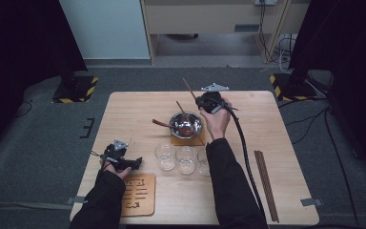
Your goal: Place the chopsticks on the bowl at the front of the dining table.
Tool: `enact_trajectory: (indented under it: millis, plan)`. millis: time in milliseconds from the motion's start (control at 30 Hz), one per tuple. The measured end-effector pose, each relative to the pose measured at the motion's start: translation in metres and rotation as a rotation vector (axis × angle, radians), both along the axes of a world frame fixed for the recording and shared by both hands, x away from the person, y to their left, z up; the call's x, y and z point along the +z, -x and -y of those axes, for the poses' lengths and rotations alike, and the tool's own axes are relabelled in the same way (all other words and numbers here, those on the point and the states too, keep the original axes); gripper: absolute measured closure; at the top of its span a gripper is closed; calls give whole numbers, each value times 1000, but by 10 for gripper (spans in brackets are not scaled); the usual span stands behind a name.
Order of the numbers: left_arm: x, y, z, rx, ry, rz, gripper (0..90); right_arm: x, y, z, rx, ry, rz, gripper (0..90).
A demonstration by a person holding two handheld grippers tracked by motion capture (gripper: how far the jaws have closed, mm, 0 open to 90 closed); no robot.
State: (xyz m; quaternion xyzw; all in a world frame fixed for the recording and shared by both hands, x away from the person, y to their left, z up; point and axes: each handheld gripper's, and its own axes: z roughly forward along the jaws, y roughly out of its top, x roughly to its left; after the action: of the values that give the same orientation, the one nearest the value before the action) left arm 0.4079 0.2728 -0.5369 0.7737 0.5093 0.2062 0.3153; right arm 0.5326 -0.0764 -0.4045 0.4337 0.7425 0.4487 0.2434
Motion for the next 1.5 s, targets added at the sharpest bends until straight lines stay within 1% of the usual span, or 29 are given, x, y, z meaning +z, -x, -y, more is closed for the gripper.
enact_trajectory:
  millis: [200,533,700,967,1000,1233,1367,1500]
  plan:
    - [0,0,0,0,0,0,0,-3,-3,-8,3,-7,-8,848]
    - [0,0,0,0,0,0,0,-13,-6,-8,-3,0,-31,848]
    - [0,0,0,0,0,0,0,-22,-7,-7,-7,5,-52,848]
    - [0,0,0,0,0,0,0,-32,-8,-7,-7,7,-71,848]
    - [0,0,0,0,0,0,0,-34,-8,-8,-11,5,-80,848]
    - [0,0,0,0,0,0,0,-44,-10,-10,-12,12,-106,848]
    - [0,0,0,0,0,0,0,-48,-11,-11,-12,18,-114,847]
    - [0,0,0,0,0,0,0,-49,-11,-13,-13,14,-121,847]
